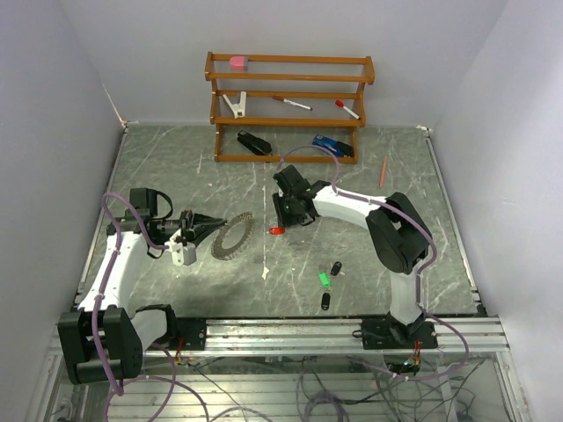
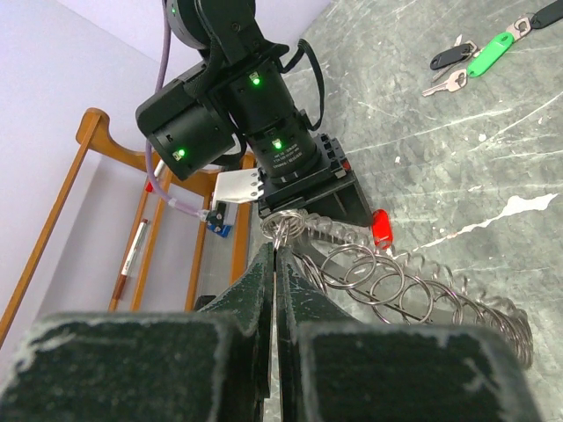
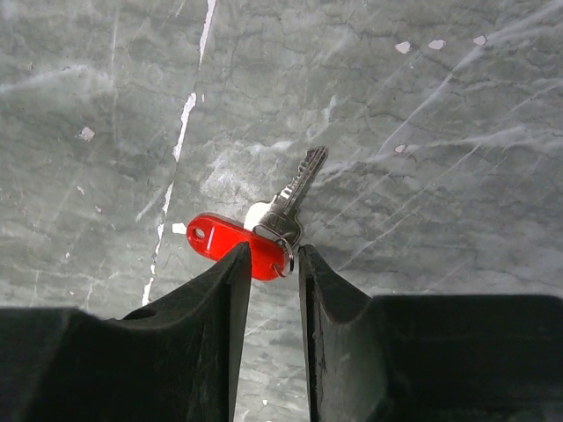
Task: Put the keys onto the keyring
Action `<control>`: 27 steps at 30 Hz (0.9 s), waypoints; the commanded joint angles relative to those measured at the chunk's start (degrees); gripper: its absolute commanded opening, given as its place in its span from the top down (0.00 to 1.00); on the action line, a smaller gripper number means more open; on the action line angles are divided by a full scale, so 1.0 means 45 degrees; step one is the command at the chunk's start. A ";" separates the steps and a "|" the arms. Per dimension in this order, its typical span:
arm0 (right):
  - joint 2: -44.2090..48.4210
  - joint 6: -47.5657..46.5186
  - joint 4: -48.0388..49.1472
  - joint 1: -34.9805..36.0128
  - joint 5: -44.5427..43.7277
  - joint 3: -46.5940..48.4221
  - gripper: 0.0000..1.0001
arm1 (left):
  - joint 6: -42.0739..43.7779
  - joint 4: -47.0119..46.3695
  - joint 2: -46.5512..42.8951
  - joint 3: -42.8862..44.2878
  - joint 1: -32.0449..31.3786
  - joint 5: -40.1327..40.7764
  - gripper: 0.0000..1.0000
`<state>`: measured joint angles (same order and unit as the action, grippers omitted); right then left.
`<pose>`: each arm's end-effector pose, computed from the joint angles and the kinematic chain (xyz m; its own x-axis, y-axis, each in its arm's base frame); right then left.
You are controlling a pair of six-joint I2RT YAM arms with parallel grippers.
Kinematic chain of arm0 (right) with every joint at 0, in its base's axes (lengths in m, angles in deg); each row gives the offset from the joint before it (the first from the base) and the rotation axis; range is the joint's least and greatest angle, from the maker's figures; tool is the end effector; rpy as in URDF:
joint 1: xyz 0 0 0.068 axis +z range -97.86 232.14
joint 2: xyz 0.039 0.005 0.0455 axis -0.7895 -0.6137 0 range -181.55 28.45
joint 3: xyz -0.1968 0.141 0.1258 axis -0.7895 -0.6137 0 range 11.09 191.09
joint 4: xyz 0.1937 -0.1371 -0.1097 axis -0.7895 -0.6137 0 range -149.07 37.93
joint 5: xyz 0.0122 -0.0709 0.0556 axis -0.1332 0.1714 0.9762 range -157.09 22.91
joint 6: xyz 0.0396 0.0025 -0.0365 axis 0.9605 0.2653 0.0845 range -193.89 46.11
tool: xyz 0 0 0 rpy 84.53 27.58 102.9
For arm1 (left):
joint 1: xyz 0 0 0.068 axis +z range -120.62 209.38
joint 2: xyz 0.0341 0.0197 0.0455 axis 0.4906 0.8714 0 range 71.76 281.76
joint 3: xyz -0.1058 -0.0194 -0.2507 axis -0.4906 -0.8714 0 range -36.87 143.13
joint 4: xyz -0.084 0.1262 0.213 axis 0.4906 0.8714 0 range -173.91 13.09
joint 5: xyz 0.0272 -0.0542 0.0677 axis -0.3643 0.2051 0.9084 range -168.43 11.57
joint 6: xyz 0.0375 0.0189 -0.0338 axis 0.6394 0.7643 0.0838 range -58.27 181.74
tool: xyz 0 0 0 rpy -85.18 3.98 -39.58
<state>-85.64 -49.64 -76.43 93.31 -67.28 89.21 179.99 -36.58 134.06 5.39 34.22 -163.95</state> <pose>0.3130 0.2734 0.1639 -0.8661 -0.2119 -0.4527 -0.3305 0.9222 0.2007 0.1800 -0.0204 0.2488 0.7662 0.1339 -0.6285 0.6324 0.0164 0.7744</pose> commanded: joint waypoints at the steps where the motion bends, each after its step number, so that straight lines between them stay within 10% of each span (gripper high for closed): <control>1: -0.0123 0.0340 0.0363 -0.0107 0.0180 -0.0020 0.72 | 0.8223 0.0003 -0.0017 0.0277 0.0119 -0.1205 0.93; 17: 0.0166 0.0715 0.0458 -0.0143 0.0373 -0.0658 1.00 | 0.8214 -0.0139 0.0031 0.0333 0.0130 -0.1191 0.93; 27: 0.3288 -0.0822 0.0602 -0.0138 0.1154 -0.0923 1.00 | 0.8208 0.0683 0.0042 0.1116 0.0105 -0.1192 0.93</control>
<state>-79.84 -48.83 -74.97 92.96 -65.29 84.60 179.99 -35.90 134.35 6.79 34.22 -163.92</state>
